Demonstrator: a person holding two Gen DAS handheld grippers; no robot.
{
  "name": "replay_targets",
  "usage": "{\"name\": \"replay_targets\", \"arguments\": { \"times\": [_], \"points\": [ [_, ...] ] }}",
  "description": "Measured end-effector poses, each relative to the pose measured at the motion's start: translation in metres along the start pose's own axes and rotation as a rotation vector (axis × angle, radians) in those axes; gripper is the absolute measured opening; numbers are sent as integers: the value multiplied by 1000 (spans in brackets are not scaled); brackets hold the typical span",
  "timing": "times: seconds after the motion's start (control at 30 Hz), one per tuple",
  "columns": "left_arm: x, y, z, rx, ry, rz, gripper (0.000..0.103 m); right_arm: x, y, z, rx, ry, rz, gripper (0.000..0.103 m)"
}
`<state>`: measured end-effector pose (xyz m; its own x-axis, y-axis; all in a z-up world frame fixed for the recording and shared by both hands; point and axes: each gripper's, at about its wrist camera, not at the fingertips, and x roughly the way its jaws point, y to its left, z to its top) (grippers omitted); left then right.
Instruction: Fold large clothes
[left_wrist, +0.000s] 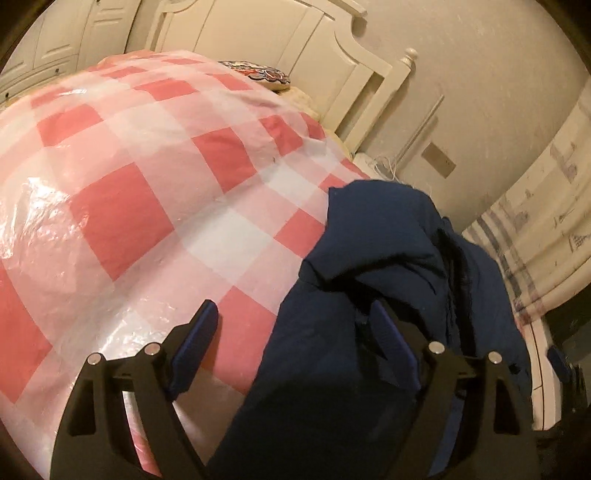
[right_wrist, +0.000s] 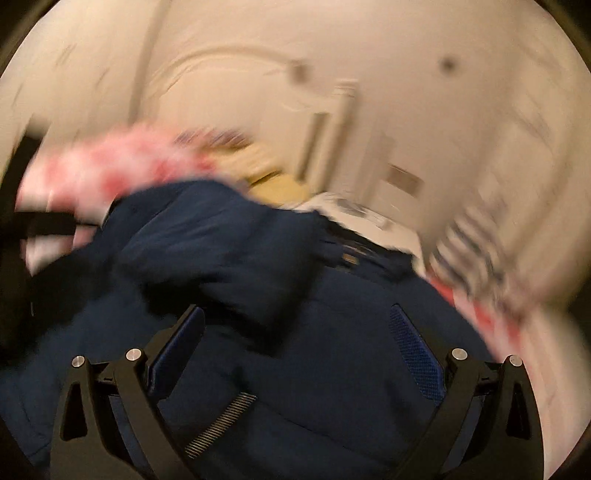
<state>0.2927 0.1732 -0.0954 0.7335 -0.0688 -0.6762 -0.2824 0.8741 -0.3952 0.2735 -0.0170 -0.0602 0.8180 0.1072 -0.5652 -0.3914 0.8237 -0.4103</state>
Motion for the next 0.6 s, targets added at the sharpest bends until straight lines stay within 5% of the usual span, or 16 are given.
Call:
{"name": "replay_targets", "arguments": {
  "times": [0.23, 0.3, 0.37, 0.43, 0.5, 0.6],
  "points": [
    [2, -3, 1, 11, 0, -14, 87, 37, 59, 41, -269, 44, -29, 88],
    [4, -2, 2, 4, 9, -17, 87, 44, 68, 42, -316, 62, 9, 71],
    [5, -1, 3, 1, 11, -18, 87, 40, 62, 42, -258, 53, 68, 40],
    [4, -1, 2, 1, 7, -21, 88, 21, 26, 46, -55, -26, 120, 27],
    [4, -1, 2, 4, 10, -27, 90, -1, -28, 36, 225, -108, 158, 24],
    [5, -1, 2, 7, 14, -30, 90, -32, -132, -21, 777, -245, 235, 22]
  ]
}}
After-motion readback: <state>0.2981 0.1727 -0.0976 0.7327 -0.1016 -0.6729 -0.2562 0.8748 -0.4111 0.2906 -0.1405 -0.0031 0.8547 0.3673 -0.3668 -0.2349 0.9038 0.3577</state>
